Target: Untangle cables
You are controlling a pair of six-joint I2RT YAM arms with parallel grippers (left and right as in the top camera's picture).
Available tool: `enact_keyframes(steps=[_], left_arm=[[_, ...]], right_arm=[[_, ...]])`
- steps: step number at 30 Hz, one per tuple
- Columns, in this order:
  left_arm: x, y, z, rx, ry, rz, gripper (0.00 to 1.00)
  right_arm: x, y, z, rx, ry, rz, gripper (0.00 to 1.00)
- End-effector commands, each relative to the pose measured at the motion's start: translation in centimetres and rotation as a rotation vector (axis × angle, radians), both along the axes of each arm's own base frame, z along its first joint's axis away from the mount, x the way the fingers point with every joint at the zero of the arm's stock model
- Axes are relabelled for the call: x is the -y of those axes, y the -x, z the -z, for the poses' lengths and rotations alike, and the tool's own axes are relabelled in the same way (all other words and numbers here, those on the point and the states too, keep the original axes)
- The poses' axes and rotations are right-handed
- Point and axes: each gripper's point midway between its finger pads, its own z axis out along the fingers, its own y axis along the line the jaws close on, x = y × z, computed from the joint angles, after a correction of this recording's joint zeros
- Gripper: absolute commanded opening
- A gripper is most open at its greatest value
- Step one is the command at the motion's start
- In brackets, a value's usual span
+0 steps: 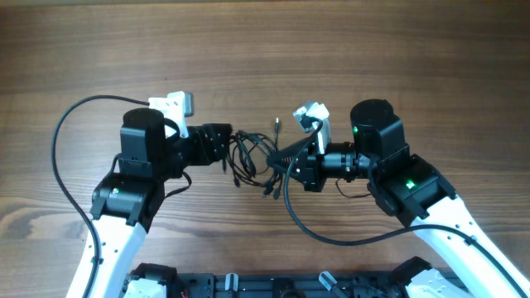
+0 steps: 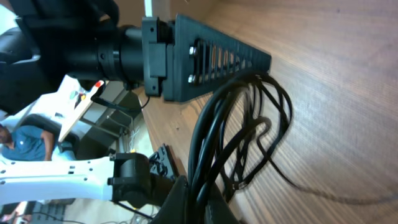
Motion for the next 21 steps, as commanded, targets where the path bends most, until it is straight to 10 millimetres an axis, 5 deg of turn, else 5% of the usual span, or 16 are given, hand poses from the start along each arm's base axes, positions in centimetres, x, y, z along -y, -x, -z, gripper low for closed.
enact_keyframes(steps=[1,9,21], left_arm=[[3.6,2.6,-1.8,-0.015,0.168,0.224,0.80],[5.2,4.2,-2.9,-0.037,0.261,0.330,0.77],[8.2,4.6,-2.5,-0.066,0.251,0.343,0.61]], right_arm=[[-0.2,0.0,-1.6,0.088,-0.034,-0.029,0.05],[4.9,-7.6,1.6,0.117,0.212,0.497,0.05],[4.2,-7.5,1.4,0.077,0.168,0.483,0.05]])
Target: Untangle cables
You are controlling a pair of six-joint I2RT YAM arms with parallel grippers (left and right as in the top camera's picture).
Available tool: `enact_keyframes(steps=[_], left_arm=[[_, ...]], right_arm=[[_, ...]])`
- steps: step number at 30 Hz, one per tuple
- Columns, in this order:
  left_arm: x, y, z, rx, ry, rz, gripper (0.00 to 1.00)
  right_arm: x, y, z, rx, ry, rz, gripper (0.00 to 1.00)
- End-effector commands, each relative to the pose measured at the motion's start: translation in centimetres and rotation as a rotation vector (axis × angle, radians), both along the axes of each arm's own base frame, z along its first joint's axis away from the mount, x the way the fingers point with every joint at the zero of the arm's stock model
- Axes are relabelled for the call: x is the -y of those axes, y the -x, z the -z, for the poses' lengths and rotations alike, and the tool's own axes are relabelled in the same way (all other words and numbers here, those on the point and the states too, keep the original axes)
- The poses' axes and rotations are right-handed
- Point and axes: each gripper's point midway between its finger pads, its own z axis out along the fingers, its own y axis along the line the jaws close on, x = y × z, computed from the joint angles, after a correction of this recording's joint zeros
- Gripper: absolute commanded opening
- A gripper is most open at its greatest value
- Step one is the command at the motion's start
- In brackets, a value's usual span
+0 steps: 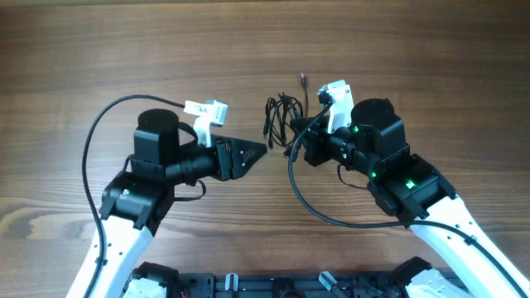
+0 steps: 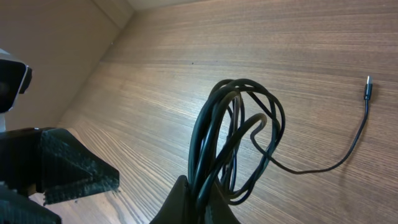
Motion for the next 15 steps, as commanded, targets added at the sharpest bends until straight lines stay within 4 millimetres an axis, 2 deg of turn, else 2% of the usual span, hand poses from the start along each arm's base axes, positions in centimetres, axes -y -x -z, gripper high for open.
enact_keyframes(steps=[1,6,10,15], left_arm=[[0.9,-0.4,1.3,-0.018,-0.048,-0.017,0.61],[2.8,-1.5,3.5,-0.045,-0.072,0.020,0.61],[3.2,-2.5,5.0,-0.069,-0.081,0.021,0.61],[3.0,-3.6,5.2,-0.039,-0.099,-0.017,0.61]], right_arm=[[-0.4,0.1,-0.9,0.004,-0.032,-0.016,0.04],[-0.9,0.7,-1.0,-0.009,-0.051,-0.056,0.05],[-1.3,1.1,-1.1,-0.017,-0.063,-0.083,0.05],[-1.8,1.7,-1.2,-0.030,-0.084,-0.126,0.05]])
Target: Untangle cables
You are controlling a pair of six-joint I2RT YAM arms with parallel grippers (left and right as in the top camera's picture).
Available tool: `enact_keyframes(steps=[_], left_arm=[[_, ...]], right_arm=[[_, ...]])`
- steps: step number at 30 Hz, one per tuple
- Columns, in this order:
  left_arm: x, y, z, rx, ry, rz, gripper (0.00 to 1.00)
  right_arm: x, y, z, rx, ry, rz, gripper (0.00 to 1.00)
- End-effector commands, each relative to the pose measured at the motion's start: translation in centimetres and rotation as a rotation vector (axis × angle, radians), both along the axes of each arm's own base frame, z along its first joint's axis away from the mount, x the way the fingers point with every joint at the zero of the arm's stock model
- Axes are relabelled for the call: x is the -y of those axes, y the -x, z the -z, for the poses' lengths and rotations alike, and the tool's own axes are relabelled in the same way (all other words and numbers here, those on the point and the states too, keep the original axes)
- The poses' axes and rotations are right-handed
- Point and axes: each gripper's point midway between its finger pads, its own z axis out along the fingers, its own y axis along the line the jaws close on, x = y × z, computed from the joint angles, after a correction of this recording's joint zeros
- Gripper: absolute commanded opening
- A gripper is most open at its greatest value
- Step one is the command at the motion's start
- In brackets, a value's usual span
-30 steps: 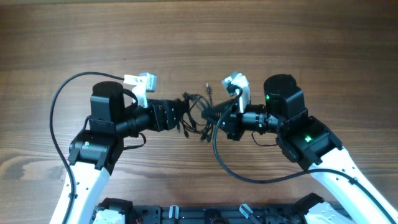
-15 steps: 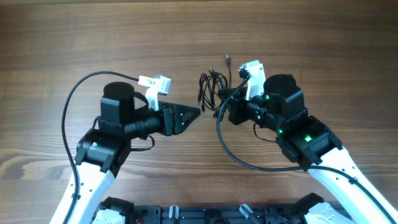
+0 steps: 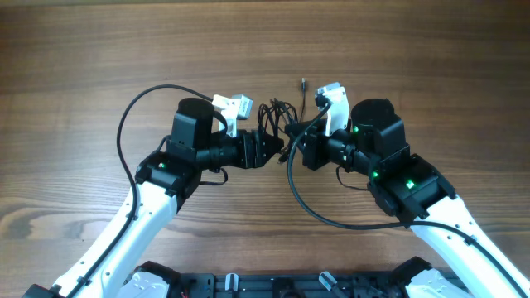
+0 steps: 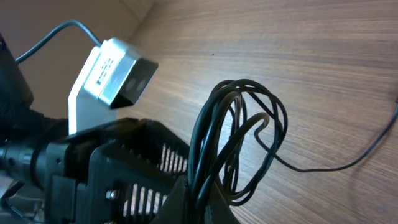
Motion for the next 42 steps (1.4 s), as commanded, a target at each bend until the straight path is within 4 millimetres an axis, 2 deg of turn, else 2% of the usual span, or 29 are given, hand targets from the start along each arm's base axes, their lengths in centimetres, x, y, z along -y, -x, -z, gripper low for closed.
enact_keyframes(steps=[1,8,13,15,16,18,22,25,28,30,32,36,37,39,40,41,42], left_arm=[[-0.1,-0.9,-0.1,0.032,-0.017,-0.033,0.61],[0.4,-2.0,-1.8,0.123,0.023,-0.030,0.58],[2.1,-1.3,-1.7,0.151,0.000,-0.010,0.43],[2.5,-1.1,-1.7,0.162,-0.008,-0.009,0.33],[2.5,-1.1,-1.7,0.162,-0.007,-0.007,0.20],[2.5,-1.0,-1.7,0.157,-0.009,-0.006,0.04],[1.8,-0.3,-2.3,0.156,-0.014,-0.012,0.04],[-0.2,0.1,-4.6,0.196,0.002,-0.060,0.04],[-3.4,1.0,-8.7,0.292,0.038,-0.142,0.04],[-5.5,1.9,-11.3,0.371,0.063,-0.199,0.04],[-7.4,2.8,-13.0,0.428,0.072,-0.256,0.04],[-11.2,3.4,-13.9,0.465,0.040,-0.400,0.04],[-11.8,3.4,-13.8,0.459,0.032,-0.421,0.04],[-13.0,3.1,-13.2,0.433,0.013,-0.467,0.04],[-13.4,3.0,-13.0,0.424,0.006,-0.485,0.04],[-13.8,2.9,-12.8,0.419,0.002,-0.499,0.04],[-14.0,2.8,-12.7,0.413,-0.002,-0.508,0.04]], right_arm=[[-0.7,0.6,-1.0,0.001,-0.038,-0.049,0.04],[-0.8,0.7,-1.0,-0.019,-0.052,-0.046,0.05],[-0.8,0.7,-1.0,-0.022,-0.054,-0.045,0.04],[-0.8,0.7,-1.0,-0.021,-0.054,-0.045,0.04],[-0.8,0.7,-1.0,-0.021,-0.053,-0.044,0.05],[-0.7,0.6,-0.9,-0.022,-0.050,-0.041,0.05],[0.0,-0.1,-0.5,-0.011,-0.019,0.011,0.05],[1.4,-0.9,0.6,-0.020,0.046,0.098,0.05],[3.6,-1.4,2.5,-0.049,0.148,0.203,0.04],[3.9,-1.2,3.0,-0.052,0.185,0.200,0.04],[4.4,-1.0,3.6,-0.069,0.212,0.215,0.05],[6.3,-0.9,5.0,-0.099,0.301,0.283,0.04],[7.1,-1.0,5.4,-0.106,0.331,0.321,0.05],[10.0,-1.2,6.2,-0.151,0.382,0.499,0.04],[11.5,-1.2,6.5,-0.175,0.397,0.600,0.10],[12.6,-1.2,6.7,-0.197,0.400,0.683,0.28],[12.8,-1.1,6.8,-0.208,0.387,0.712,0.55]])
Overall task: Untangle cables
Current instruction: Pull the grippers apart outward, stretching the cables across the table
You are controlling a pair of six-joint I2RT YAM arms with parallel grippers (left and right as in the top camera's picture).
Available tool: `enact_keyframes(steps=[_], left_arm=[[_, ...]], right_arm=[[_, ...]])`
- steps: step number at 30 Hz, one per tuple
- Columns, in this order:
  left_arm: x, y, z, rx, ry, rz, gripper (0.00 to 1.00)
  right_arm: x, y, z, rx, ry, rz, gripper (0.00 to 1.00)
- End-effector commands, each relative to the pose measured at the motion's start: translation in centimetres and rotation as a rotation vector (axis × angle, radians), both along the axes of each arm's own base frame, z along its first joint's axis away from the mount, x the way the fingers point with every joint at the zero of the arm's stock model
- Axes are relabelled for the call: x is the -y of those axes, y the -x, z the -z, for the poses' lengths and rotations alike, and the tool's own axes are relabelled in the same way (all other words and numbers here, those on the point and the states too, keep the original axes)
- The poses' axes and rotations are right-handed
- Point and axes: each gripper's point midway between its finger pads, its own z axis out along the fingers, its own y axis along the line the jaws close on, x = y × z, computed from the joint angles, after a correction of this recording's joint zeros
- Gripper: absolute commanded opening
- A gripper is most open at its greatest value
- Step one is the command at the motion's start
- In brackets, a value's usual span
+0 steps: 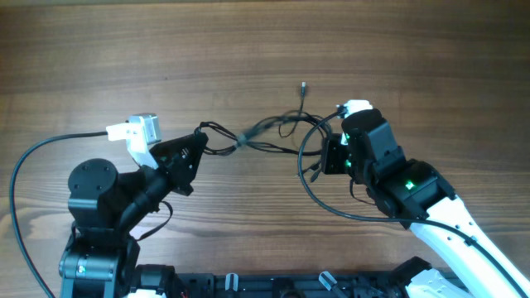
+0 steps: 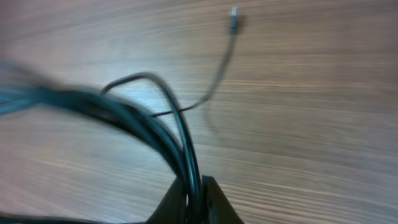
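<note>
A black cable (image 1: pixel 261 132) is drawn out in a loose line of several strands between my two grippers, with a small knot (image 1: pixel 243 138) near its middle. My left gripper (image 1: pixel 199 135) holds the left end at its tip, jaws closed on it. At the right end, my right gripper (image 1: pixel 325 156) is shut on several strands, seen pinched between its fingers (image 2: pixel 214 202) in the right wrist view, where the cable (image 2: pixel 134 118) is blurred. One loose end with a plug (image 1: pixel 304 84) (image 2: pixel 233 18) lies on the table beyond the right gripper.
The wooden table (image 1: pixel 99 58) carries nothing else. Each arm's own black lead loops beside it: the left lead (image 1: pixel 25 165) at the left edge, the right lead (image 1: pixel 319 203) in front of the right gripper.
My left gripper was at the coil right beside the right gripper; now it is far back to the left with a cable end. The coil is pulled out into a long line.
Both grippers met at the coiled cable in the middle. Then the right gripper held the coil farther back, the left one apart from it. The left gripper then came up against the coil again. Now the cable is stretched between both.
</note>
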Motion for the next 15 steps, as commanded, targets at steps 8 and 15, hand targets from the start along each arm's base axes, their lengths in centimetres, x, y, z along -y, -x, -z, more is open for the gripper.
enact_keyframes(steps=[8,15], left_arm=[[-1.8,-0.5,-0.4,0.025,-0.018,-0.087,0.04],[-1.5,-0.3,-0.2,0.013,-0.013,-0.066,0.04]], right_arm=[[-5.7,0.1,-2.9,0.144,-0.100,-0.415,1.00],[-11.1,2.6,-2.6,0.110,-0.298,-0.763,1.00]])
